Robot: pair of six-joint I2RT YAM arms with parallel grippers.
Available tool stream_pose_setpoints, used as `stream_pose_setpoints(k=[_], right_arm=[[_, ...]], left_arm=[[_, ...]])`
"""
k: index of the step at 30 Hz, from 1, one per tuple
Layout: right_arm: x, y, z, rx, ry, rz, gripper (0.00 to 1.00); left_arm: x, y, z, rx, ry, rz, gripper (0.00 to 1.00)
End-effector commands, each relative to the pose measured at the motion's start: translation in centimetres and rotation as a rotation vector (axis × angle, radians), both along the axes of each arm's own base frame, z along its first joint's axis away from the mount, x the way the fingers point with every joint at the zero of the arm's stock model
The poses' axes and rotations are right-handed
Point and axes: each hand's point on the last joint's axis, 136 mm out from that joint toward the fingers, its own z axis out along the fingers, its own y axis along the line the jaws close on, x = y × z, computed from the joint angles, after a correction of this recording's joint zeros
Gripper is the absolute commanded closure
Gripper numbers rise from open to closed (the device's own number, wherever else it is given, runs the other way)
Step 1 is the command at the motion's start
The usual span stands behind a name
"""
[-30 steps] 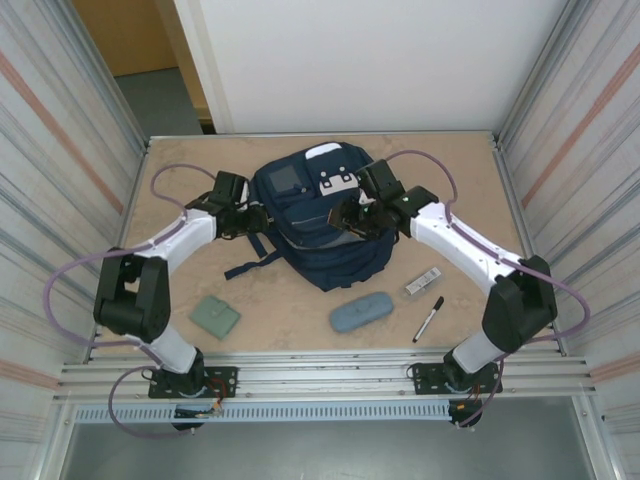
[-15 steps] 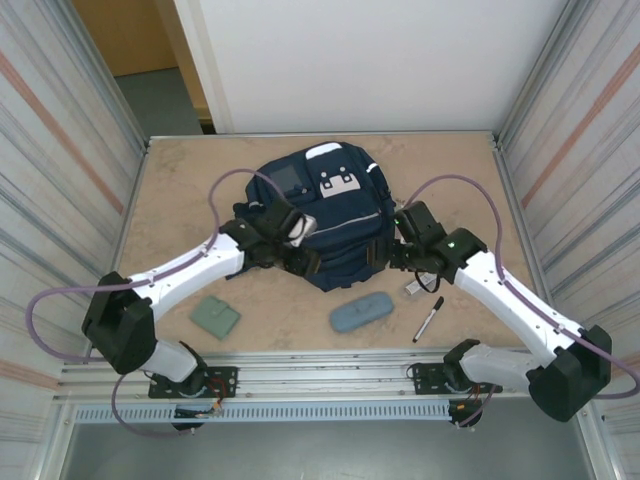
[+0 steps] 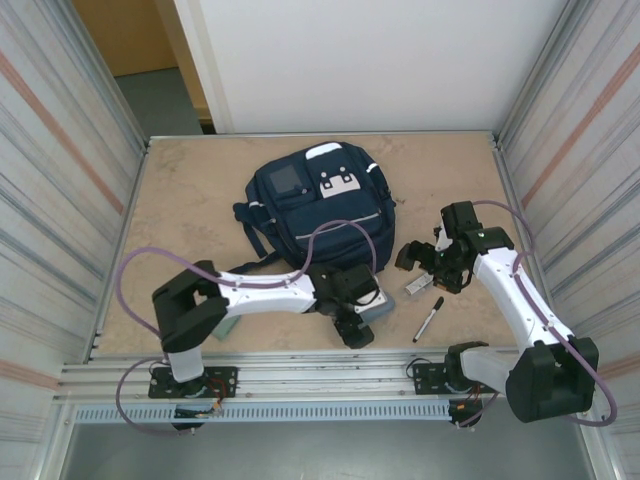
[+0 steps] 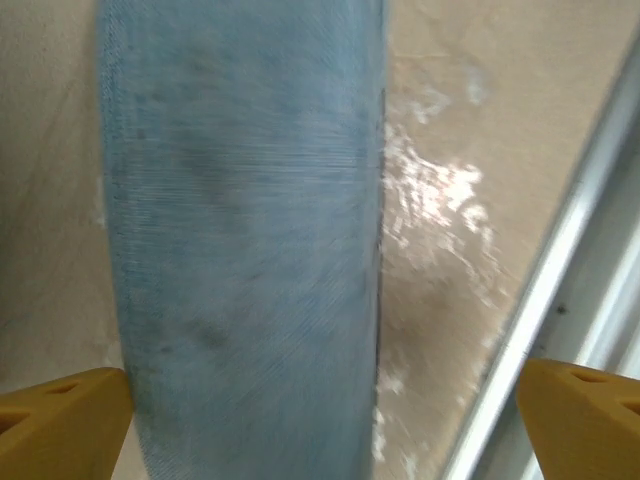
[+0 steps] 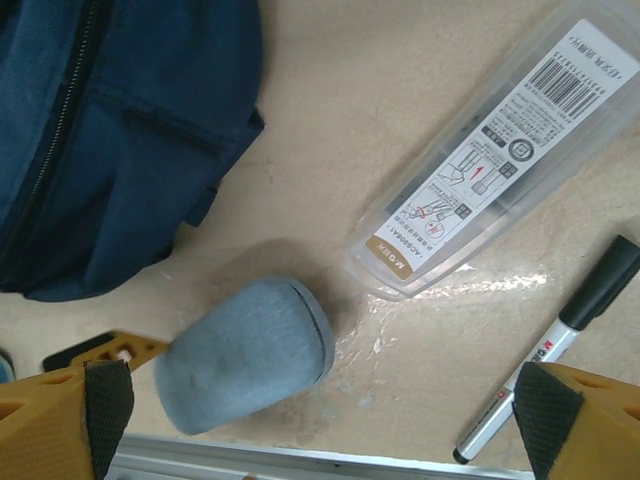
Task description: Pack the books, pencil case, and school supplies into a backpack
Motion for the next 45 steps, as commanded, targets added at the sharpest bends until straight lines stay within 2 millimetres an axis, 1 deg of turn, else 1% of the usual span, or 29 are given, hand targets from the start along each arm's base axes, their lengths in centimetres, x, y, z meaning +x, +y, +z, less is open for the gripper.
stream_pose_setpoints(k=[1,3,5,7,11,15,17,20,23,24,27,29,32,37,39,41,42,45], right_arm=[[0.0,0.8,0.5,0.052,-0.005,0.006,0.01],[0.1,0.9,0.6,0.06,-0.006,0.008,0.01],[0.2,0.9,0.7,0.058,-0.014,0.009,0.01],[0.4,0.9,0.9,0.057,-0.028,0.009,0.01],[0.6,1.0,1.2,0.067,-0.043,0.007,0.01],[0.6,1.1,0.9,0.073,-0.033,0.0,0.01],[0.7,1.2,0.9,0.079,-0.032,-0.005,0.01],[0.7,1.2,0.8,0.083,-0.028,-0.016,0.01],[0.5,1.2,0.5,0.088,-0.014,-0.04,0.01],[0.4,1.1,0.3,0.087,-0.004,-0.059,0.01],[-0.2,0.7,-0.1,0.081,0.05,-0.132,0.01],[-0.4,1.5,0.2,0.126,0.057,-0.121,0.01],[-0.7,2.6,0.8,0.194,0.071,-0.132,0.01],[-1.0,5.5,1.2,0.307,0.072,-0.16,0.01],[-0.9,7.4,2.1,0.343,0.023,-0.104,0.01],[-0.8,8.9,3.1,0.341,-0.035,-0.05,0.01],[-0.8,9.4,3.5,0.326,-0.061,-0.035,0.01],[-0.2,10.0,4.0,0.303,-0.114,-0.051,0.01]], left_arm=[[2.6,-0.9,1.1,-0.026,-0.084,0.075,0.01],[2.9,-1.1,0.8,-0.027,-0.092,0.093,0.01],[3.5,-0.7,0.4,-0.005,-0.118,0.127,0.01],[3.8,-0.5,0.3,-0.002,-0.128,0.145,0.01],[3.1,-1.2,-0.1,-0.021,-0.077,0.116,0.01],[2.4,-1.7,-1.7,-0.008,-0.026,0.094,0.01],[2.4,-1.7,-2.6,0.004,-0.014,0.09,0.05],[2.3,-1.6,-3.7,0.021,0.016,0.095,0.15],[2.2,-1.6,-3.5,0.011,0.032,0.107,0.24],[2.2,-1.6,-3.2,-0.001,0.031,0.111,0.28],[2.2,-1.3,-1.6,-0.043,0.015,0.119,0.34],[2.4,-1.0,-0.4,-0.077,0.011,0.132,0.39],[3.0,-0.6,1.6,-0.156,0.039,0.182,0.43],[4.6,-0.8,5.3,-0.325,0.169,0.282,0.44],[4.8,-1.3,6.7,-0.393,0.214,0.299,0.44],[4.9,-1.7,7.9,-0.445,0.229,0.307,0.45],[4.9,-1.9,8.3,-0.464,0.237,0.308,0.44],[5.0,-2.2,9.6,-0.509,0.259,0.315,0.45]])
